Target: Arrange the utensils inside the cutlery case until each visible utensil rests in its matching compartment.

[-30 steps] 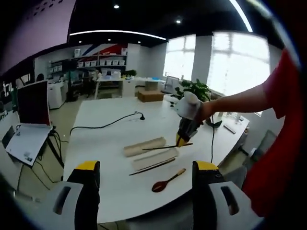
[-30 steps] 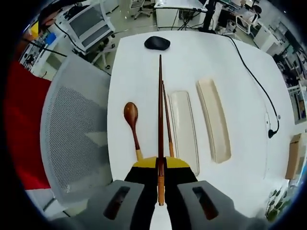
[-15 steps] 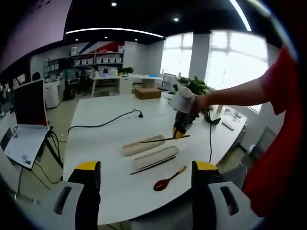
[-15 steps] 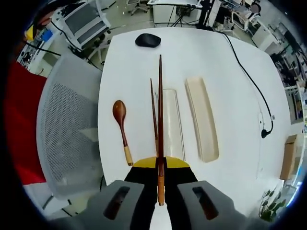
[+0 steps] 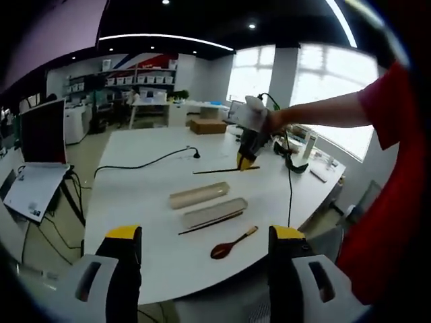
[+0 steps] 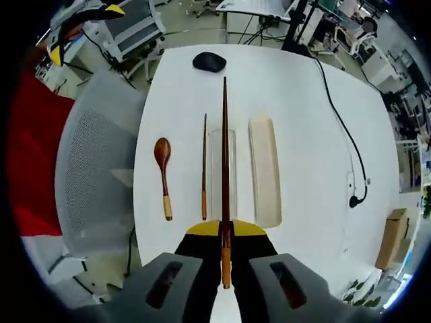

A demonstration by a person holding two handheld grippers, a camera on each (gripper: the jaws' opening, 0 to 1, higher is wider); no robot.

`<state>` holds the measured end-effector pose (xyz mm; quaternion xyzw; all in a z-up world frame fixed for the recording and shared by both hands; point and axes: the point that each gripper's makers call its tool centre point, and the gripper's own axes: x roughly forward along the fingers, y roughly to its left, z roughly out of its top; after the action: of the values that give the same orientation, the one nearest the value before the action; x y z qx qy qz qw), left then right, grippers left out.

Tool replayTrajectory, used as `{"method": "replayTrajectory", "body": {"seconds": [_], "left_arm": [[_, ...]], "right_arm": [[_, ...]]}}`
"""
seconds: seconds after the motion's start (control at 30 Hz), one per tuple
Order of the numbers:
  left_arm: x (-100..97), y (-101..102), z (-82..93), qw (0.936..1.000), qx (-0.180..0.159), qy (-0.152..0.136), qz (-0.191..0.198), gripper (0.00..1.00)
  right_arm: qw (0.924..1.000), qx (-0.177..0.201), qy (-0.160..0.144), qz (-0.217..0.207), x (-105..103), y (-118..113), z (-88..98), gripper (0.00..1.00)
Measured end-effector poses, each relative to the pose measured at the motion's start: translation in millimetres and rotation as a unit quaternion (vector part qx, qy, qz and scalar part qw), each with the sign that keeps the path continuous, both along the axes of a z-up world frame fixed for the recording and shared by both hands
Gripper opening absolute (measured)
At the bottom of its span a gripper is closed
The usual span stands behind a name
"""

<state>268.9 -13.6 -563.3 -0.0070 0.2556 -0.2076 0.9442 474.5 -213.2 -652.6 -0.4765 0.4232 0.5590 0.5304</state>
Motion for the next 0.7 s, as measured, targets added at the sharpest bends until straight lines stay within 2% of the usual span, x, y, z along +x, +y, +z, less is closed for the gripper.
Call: {"method": "replayTrajectory", "body": {"seconds": [0.13,0.3,0.4,0.7], "left_arm": [[2.4,0,1.6,1.0,-0.008,-0.004,0.004,0.78],[3.3,3,-2.7,0.9999,-0.01,0.0,0.01,0.78],[3.0,5,-4.1,0.9999,-0.011,0.002,0.013,0.78],[3.5,9,-5.7,0.9997,-0.014,0.003,0.021,0.77]], "right_arm": [[0.9999,0.002,-0.011,0.003,13,0,8.0,0.0],[0.9998,0.021,-0.003,0.007,17,11,16.6,0.0],[0.9998,0.019,-0.004,0.002,25,15,14.1,0.0],[0.9999,0.008,-0.007,0.01,29,25,9.9,0.0]]}}
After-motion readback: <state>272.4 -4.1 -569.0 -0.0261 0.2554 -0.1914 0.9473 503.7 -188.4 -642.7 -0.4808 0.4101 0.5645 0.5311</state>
